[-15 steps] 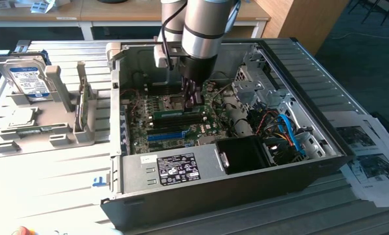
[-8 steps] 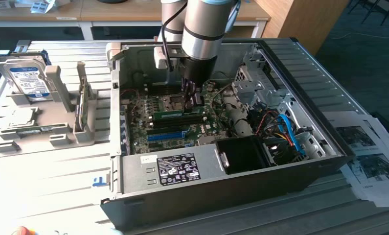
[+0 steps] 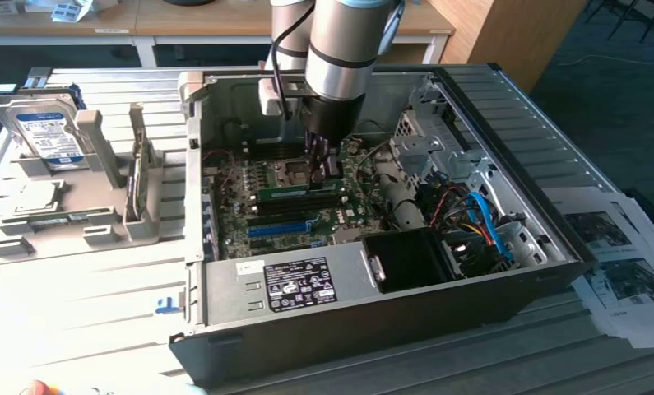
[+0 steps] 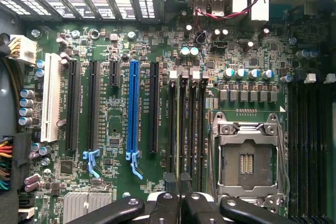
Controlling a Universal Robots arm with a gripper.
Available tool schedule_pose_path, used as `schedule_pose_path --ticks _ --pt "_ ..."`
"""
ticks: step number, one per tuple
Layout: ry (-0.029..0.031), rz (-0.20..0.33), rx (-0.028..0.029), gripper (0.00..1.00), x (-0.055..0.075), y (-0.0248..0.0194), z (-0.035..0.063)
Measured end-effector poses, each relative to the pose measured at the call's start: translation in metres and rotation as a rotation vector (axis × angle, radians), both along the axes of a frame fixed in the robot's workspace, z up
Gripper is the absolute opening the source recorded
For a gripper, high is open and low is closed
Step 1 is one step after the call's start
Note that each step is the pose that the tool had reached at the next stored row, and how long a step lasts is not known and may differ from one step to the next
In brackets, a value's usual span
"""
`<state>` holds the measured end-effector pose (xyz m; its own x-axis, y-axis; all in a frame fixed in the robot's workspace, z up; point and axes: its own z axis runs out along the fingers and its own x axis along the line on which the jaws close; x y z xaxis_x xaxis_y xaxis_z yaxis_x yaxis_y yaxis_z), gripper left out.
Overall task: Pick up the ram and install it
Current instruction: 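Insert the ram into the slot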
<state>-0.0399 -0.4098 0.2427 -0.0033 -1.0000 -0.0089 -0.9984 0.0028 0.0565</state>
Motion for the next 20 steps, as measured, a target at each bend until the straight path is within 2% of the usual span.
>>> schedule_pose_path --ticks 10,11,20 --pt "0.0 0.0 0.0001 0.12 0.0 0.0 -0.0044" --pt "-0.0001 0.0 0.0001 0.12 0.0 0.0 -0.0099" --pt "-0.0002 0.0 0.0003 0.12 0.0 0.0002 -0.003"
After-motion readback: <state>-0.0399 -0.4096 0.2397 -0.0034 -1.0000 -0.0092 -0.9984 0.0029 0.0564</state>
